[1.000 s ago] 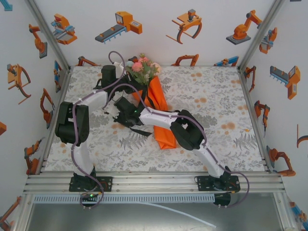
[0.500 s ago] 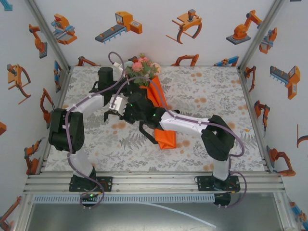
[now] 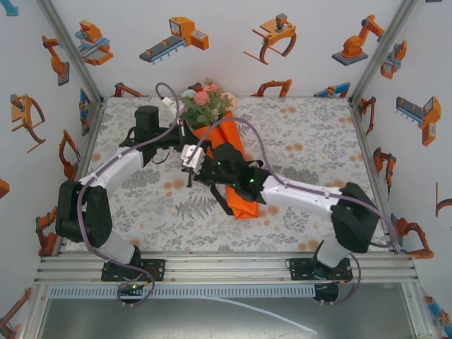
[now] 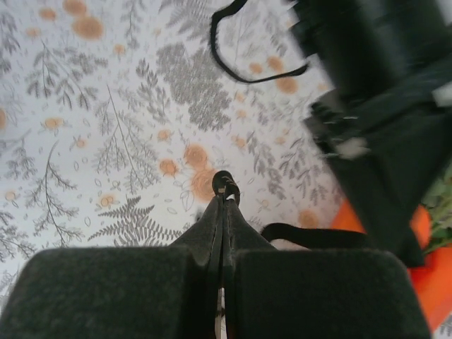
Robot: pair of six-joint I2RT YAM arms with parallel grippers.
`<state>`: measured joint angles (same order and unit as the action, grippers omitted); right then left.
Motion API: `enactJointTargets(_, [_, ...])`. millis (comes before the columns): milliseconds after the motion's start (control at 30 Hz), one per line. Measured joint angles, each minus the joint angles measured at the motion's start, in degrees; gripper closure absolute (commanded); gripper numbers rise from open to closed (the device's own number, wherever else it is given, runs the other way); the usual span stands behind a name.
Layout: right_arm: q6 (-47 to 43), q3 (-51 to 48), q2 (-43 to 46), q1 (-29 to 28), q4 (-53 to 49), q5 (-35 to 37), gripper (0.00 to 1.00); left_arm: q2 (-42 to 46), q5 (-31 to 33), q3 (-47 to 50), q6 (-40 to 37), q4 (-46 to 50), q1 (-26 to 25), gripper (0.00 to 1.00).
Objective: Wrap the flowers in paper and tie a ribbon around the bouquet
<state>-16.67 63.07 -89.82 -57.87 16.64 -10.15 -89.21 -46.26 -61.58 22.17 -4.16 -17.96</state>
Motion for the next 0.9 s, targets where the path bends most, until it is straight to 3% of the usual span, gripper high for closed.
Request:
enactJointTargets(200, [5.79,-8.02,6.16,1.95,6.54,1.9,1.0,1.95,0.39,3.91,-2.75,0.55,-0.07,1.0])
enactJointTargets(433, [11.23,-8.76,6.21,3.08,8.07,0.52,1.0,3.1,1.29,6.32,-3.45,0.26,-0.5,1.0])
enactJointTargets(900, [10.05,8.17,-3.3,-0.87,-1.25,-16.37,1.0,3.19,0.98,7.23,-2.56,-4.35,-3.67,1.0])
